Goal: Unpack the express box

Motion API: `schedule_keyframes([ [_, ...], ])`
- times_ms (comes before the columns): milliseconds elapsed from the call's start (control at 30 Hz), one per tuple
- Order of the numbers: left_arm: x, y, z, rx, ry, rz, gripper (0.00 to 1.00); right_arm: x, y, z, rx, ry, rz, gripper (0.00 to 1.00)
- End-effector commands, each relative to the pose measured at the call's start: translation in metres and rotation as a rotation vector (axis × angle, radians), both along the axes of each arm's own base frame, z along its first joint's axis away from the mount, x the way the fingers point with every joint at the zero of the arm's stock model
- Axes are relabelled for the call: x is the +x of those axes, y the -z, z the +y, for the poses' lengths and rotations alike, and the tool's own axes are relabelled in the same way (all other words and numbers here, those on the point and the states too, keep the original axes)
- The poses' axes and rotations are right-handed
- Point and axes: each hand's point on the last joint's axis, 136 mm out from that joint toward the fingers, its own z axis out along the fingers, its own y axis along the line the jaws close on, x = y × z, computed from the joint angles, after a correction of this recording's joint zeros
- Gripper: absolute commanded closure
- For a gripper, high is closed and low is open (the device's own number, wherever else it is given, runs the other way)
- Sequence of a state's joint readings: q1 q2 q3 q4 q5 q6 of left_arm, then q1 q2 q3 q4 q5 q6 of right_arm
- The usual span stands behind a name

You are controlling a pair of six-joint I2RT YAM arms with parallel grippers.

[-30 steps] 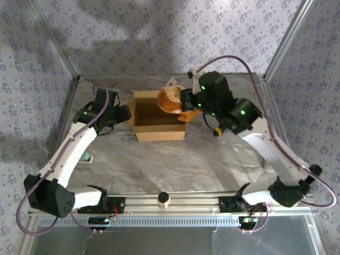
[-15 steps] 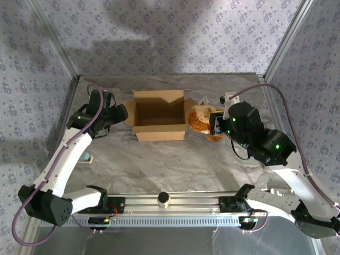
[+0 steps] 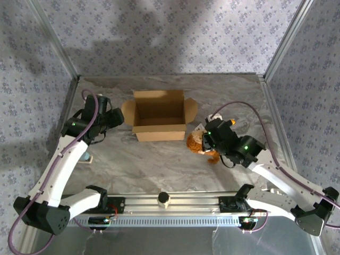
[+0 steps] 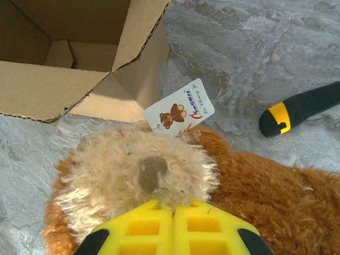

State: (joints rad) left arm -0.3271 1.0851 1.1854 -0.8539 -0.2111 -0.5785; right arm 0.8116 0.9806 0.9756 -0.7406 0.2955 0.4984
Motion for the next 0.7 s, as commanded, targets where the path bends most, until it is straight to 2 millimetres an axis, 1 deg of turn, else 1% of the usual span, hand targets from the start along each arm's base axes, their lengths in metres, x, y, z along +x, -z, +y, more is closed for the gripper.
schedule_keyframes([
  [0,-0.006,0.003,0.009,0.018,-0.033,0.011,0.20,0.007,0.004,0.015,0.054,0.006,-0.021,1.00],
  [67,-0.006,0.006,0.009,0.016,-0.041,0.012,0.20,0.008,0.016,0.022,0.053,-0.010,-0.001,1.00],
  [267,-0.004,0.008,0.011,0.030,-0.046,0.023,0.20,0.013,0.035,0.044,0.059,-0.037,0.040,1.00],
  [433,-0.001,0.014,0.012,0.035,-0.058,0.030,0.20,0.015,0.059,0.065,0.058,-0.066,0.093,1.00],
  [567,0.000,0.018,0.012,0.043,-0.058,0.044,0.20,0.015,0.079,0.078,0.030,-0.083,0.134,1.00],
  [667,0.001,0.019,0.012,0.040,-0.060,0.043,0.21,0.015,0.091,0.082,0.008,-0.081,0.157,1.00],
])
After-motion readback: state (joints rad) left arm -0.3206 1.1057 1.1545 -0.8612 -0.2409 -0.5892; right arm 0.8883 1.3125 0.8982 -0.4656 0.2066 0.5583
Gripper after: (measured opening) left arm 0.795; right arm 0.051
